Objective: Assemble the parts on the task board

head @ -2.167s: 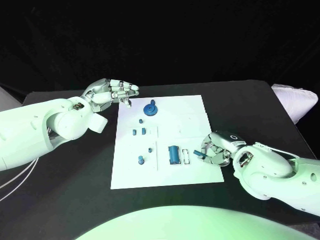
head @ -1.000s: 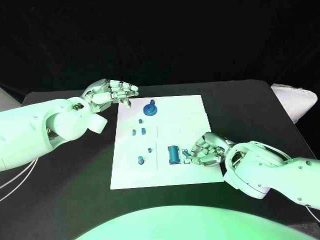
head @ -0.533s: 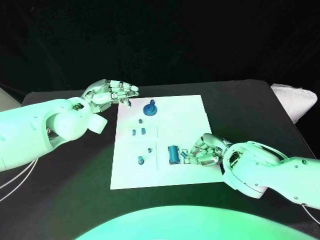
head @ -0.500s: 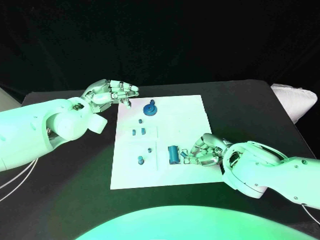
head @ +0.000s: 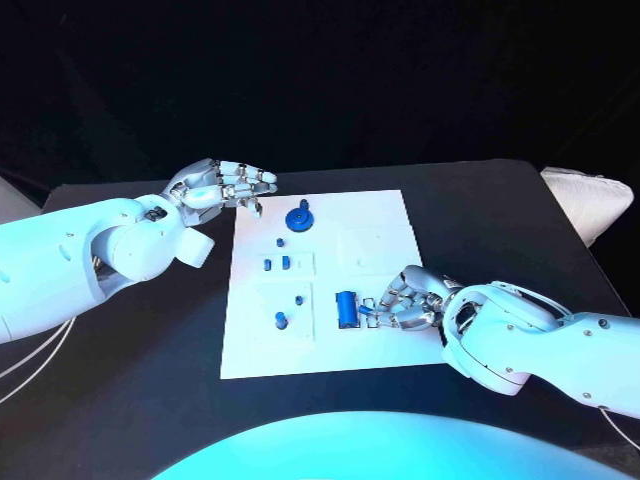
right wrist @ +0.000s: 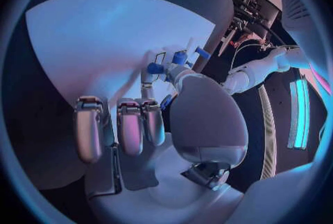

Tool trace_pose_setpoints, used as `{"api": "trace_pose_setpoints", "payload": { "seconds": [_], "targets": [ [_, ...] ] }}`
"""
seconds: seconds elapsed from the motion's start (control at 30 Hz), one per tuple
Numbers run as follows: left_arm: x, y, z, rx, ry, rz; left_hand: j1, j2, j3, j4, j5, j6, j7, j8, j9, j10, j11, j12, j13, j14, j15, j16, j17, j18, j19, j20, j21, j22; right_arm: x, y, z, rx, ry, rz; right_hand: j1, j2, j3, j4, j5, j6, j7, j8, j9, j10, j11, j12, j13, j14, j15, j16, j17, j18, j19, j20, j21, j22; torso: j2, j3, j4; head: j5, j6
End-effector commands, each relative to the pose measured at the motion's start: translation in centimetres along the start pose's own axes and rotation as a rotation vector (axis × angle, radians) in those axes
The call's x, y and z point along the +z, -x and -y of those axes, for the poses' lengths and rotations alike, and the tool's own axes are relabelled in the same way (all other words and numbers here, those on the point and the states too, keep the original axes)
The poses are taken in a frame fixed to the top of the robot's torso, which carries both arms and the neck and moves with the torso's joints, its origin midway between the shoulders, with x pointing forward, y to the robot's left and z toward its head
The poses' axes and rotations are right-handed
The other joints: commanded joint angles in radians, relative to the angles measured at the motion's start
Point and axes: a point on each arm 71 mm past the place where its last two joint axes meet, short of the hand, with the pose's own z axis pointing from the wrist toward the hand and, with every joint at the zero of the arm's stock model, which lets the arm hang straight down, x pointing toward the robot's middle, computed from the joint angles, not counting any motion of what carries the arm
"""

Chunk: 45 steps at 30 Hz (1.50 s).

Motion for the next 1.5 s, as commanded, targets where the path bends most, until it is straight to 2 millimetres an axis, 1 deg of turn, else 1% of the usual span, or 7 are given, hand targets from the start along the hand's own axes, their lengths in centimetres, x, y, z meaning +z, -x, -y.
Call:
{"api": "trace_pose_setpoints", "payload": {
  "seconds": [0.03,0.27,0.47,0.7,0.9,1.1,1.5],
  "targets": [
    [0.07,-0.28,0.1,-0.008,-0.006,-0.019,-0.001,0.008,0.0,0.008,0.005,-0.008,0.001,0.007,-0.001,-0.007,0.001,0.003,0.001,-0.003,0.003,-0.002,0.0,0.014,0.009,0.0,-0.004,-0.001,0.03,0.0,-0.07,-0.042,0.006,0.005,0.017,0.007,0.004,-0.013,0.006,0.009,-0.003,0.004,0.003,0.104,-0.01,0.006,0.263,0.102,-0.008,0.004,0.263,-0.006,0.086,-0.005,0.006,0.24,0.0,0.0007,-0.0006,0.0,0.0],
    [0.07,-0.27,0.1,-0.007,-0.006,-0.019,-0.001,0.008,0.0,0.008,0.005,-0.008,0.001,0.007,-0.001,-0.007,0.001,0.003,0.001,-0.003,0.003,-0.002,0.0,0.014,0.009,0.0,-0.004,-0.001,0.01,0.02,-0.16,-0.059,0.017,0.009,0.043,0.002,0.014,-0.031,0.002,0.018,-0.009,0.011,0.006,0.104,-0.016,0.006,0.263,0.102,-0.013,0.004,0.263,-0.008,0.087,-0.009,0.013,0.242,0.0,0.0008,-0.0006,-0.001,0.0],
    [0.05,-0.26,0.1,-0.007,-0.006,-0.019,-0.001,0.008,0.0,0.008,0.005,-0.008,0.001,0.007,-0.001,-0.007,0.001,0.003,0.001,-0.003,0.003,-0.002,0.0,0.014,0.009,0.0,-0.004,-0.001,-0.05,0.06,-0.28,-0.085,0.035,0.014,0.075,-0.021,0.022,-0.062,-0.005,0.022,-0.013,0.015,0.007,0.104,-0.019,0.006,0.263,0.102,-0.016,0.004,0.263,-0.008,0.088,-0.013,0.014,0.243,0.0,0.001,-0.0008,-0.001,0.0],
    [0.05,-0.25,0.1,-0.006,-0.006,-0.019,-0.001,0.008,0.0,0.008,0.005,-0.008,0.001,0.007,-0.001,-0.007,0.001,0.003,0.001,-0.003,0.003,-0.002,0.0,0.014,0.009,0.0,-0.004,-0.001,-0.12,0.14,-0.35,-0.11,0.049,0.024,0.083,-0.024,0.027,-0.069,-0.013,0.024,-0.014,0.016,0.007,0.104,-0.02,0.006,0.263,0.102,-0.017,0.004,0.263,-0.008,0.088,-0.013,0.016,0.244,0.0,0.0011,-0.0003,-0.002,0.0],
    [0.05,-0.25,0.1,-0.007,-0.006,-0.019,0.0,0.009,0.001,0.008,0.005,-0.008,0.001,0.008,-0.001,-0.008,0.0,0.005,0.001,-0.003,0.003,-0.002,0.0,0.015,0.01,0.0,-0.005,-0.002,-0.16,0.14,-0.46,-0.117,0.058,0.027,0.077,-0.011,0.037,-0.063,-0.012,0.033,-0.016,0.02,0.007,0.104,-0.022,0.006,0.263,0.102,-0.017,0.004,0.263,-0.01,0.09,-0.014,0.025,0.246,0.0,0.001,0.0,-0.002,0.0],
    [0.05,-0.26,0.1,-0.007,-0.006,-0.02,-0.001,0.01,0.001,0.009,0.005,-0.007,0.001,0.008,-0.001,-0.008,0.0,0.006,0.001,-0.003,0.003,-0.002,0.0,0.015,0.01,0.0,-0.005,-0.002,-0.2,0.11,-0.63,-0.12,0.072,0.029,0.044,0.01,0.055,-0.038,0.025,0.047,-0.022,0.03,0.004,0.104,-0.026,0.006,0.263,0.102,-0.019,0.004,0.263,-0.012,0.093,-0.016,0.037,0.25,0.0,0.0009,0.0001,-0.003,0.0],
    [0.04,-0.27,0.09,-0.007,-0.004,-0.021,-0.002,0.014,0.002,0.012,0.006,-0.007,0.001,0.009,-0.001,-0.008,0.001,0.007,0.001,-0.003,0.004,-0.002,0.0,0.014,0.01,0.0,-0.006,-0.002,-0.24,0.02,-0.84,-0.112,0.083,0.024,0.028,0.015,0.061,-0.026,0.035,0.056,-0.025,0.038,0.003,0.104,-0.028,0.006,0.263,0.102,-0.02,0.004,0.263,-0.014,0.096,-0.017,0.047,0.253,0.0,0.0004,-0.0005,-0.002,0.0]
  ]
}}
